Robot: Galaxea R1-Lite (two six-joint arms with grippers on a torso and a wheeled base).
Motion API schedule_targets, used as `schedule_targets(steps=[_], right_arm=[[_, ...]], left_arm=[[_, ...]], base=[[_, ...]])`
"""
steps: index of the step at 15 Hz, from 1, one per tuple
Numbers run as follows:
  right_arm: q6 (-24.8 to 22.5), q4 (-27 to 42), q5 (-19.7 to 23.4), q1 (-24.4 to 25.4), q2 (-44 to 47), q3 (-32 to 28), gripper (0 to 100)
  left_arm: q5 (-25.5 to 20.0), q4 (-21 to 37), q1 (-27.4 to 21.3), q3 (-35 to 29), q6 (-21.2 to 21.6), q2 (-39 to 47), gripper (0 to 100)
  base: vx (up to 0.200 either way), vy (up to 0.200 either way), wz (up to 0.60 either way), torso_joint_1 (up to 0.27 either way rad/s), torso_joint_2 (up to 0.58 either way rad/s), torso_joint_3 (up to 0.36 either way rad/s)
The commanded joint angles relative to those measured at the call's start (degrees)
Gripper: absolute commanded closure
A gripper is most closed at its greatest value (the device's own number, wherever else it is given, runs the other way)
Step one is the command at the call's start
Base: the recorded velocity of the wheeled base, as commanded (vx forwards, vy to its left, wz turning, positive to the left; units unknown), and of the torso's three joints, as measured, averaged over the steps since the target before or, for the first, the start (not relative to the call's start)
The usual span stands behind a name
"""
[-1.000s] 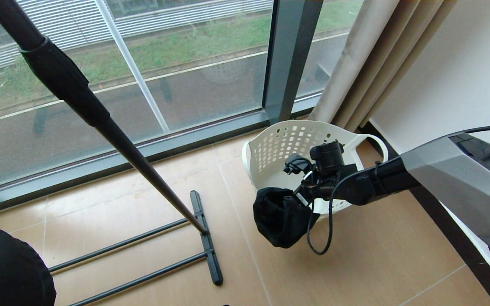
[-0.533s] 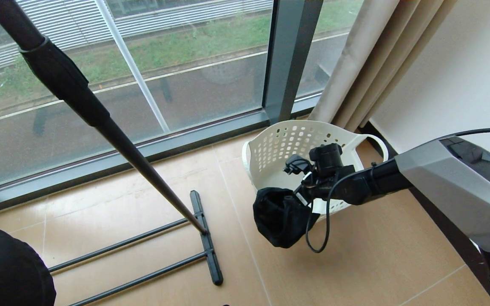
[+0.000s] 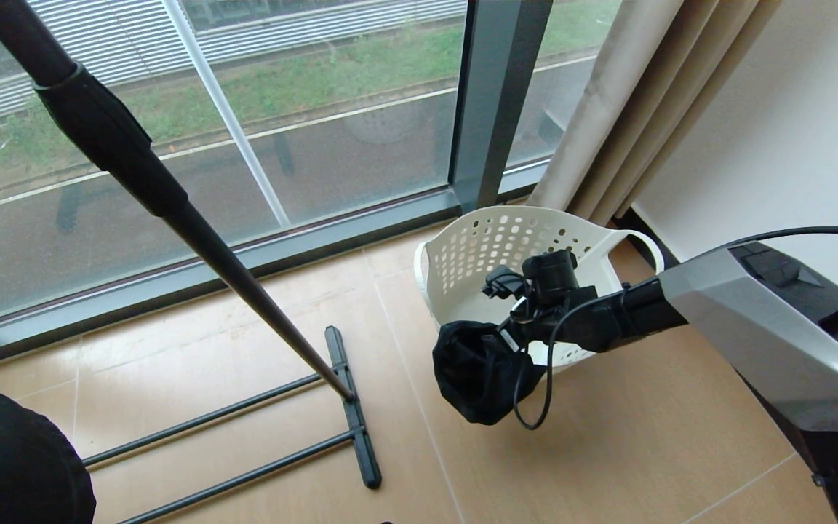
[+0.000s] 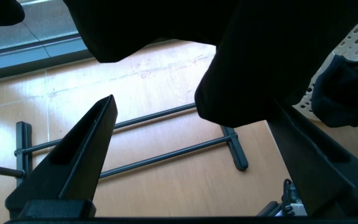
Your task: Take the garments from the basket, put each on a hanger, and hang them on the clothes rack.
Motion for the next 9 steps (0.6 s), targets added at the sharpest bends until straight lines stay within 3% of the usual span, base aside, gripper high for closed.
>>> schedule_targets(steps=[1, 2, 3, 9], right_arm=[[0.4, 0.0, 0.0, 0.1, 0.7, -0.6, 0], [0.8, -0.1, 0.0, 0.1, 1.1, -1.1, 0], [0.9, -0.2, 0.0, 0.1, 1.6, -1.5, 100], [1.2, -0.2, 0.1, 0.4, 1.4, -1.0, 100]], left_arm=[[0.1, 0.0, 0.0, 0.0, 0.0, 0.1, 0], [0.0, 0.0, 0.0, 0.0, 0.0, 0.1, 0], [0.0, 0.0, 0.0, 0.0, 0.0, 0.1, 0], [0.0, 0.0, 0.0, 0.0, 0.0, 0.1, 0]], base=[[0.0, 0.0, 0.0, 0.0, 0.0, 0.0], [0.0, 0.0, 0.0, 0.0, 0.0, 0.0], [0.0, 0.0, 0.0, 0.0, 0.0, 0.0], [0.0, 0.0, 0.0, 0.0, 0.0, 0.0]])
